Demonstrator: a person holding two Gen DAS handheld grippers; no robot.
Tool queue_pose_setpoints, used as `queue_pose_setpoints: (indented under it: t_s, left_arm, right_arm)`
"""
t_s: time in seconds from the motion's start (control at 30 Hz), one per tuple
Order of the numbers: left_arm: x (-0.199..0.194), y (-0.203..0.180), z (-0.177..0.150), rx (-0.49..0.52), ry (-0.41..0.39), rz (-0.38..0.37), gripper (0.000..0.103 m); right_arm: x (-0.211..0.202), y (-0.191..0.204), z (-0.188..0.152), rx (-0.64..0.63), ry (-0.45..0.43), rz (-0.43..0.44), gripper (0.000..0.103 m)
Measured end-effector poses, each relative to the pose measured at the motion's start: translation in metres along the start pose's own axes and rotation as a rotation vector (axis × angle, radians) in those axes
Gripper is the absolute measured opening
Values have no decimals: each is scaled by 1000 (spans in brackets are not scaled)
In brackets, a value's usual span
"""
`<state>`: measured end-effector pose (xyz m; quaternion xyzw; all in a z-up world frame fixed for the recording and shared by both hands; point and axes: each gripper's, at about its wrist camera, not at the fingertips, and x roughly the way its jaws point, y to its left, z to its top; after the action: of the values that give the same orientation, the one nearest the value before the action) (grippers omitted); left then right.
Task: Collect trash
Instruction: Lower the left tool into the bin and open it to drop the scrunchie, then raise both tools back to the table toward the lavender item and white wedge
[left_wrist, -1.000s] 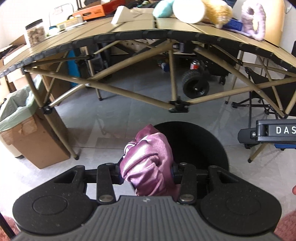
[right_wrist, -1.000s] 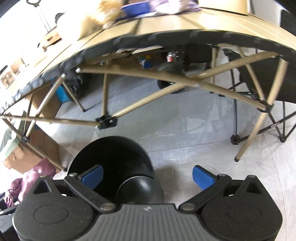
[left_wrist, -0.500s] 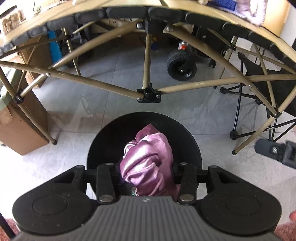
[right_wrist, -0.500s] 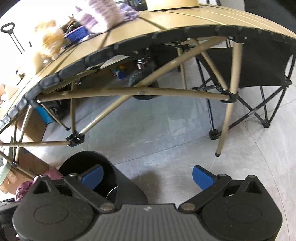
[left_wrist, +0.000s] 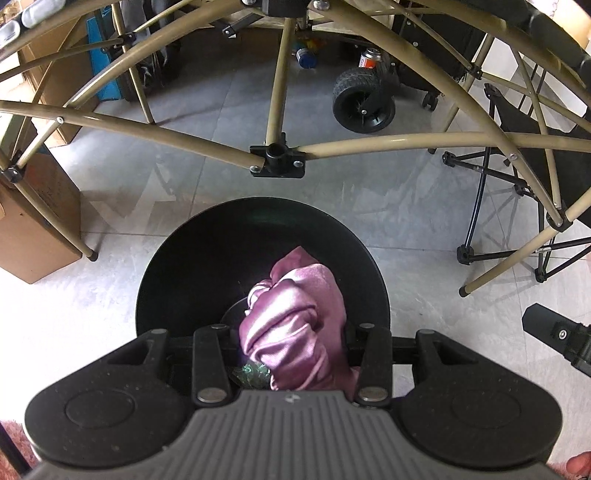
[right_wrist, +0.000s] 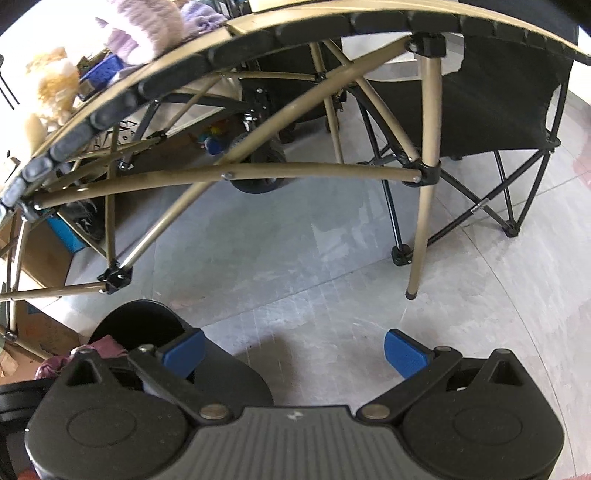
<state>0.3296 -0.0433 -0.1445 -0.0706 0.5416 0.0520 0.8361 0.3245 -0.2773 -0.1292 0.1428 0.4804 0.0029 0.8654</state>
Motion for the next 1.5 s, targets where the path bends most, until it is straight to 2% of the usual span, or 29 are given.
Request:
queue_pose_setpoints:
  t_s: [0.3, 0.4, 0.43, 0.47, 0.53, 0.7, 0.9, 1.23, 1.5]
  left_arm:
    - [2, 0, 0, -3, 19, 6, 43]
    - [3, 1, 0, -8, 28, 6, 51]
    - [3, 1, 1, -14, 33, 6, 63]
    - [3, 3, 2, -26, 42, -1, 85]
    - [3, 8, 3, -63, 52, -5, 103]
    - [4, 9, 3, -52, 75, 16, 103]
    - [-1, 7, 0, -28, 94, 2, 103]
    - [-33, 2, -5, 18, 18, -27, 103]
    - [-47, 12, -5, 4, -20, -69, 103]
  right_arm:
    - [3, 3, -2, -5, 5, 2, 103]
    - [4, 2, -2, -2, 9, -3, 103]
    - [4, 1, -2, -2, 10, -3, 103]
    - [3, 2, -2, -1, 10, -3, 103]
    - [3, 2, -2, -1, 9, -2, 103]
    - [3, 2, -2, -2, 9, 0, 103]
    - [1, 3, -2, -4, 4, 4, 103]
    - [-1, 2, -1, -1, 1, -1, 103]
    - [-8, 6, -1, -4, -18, 5, 103]
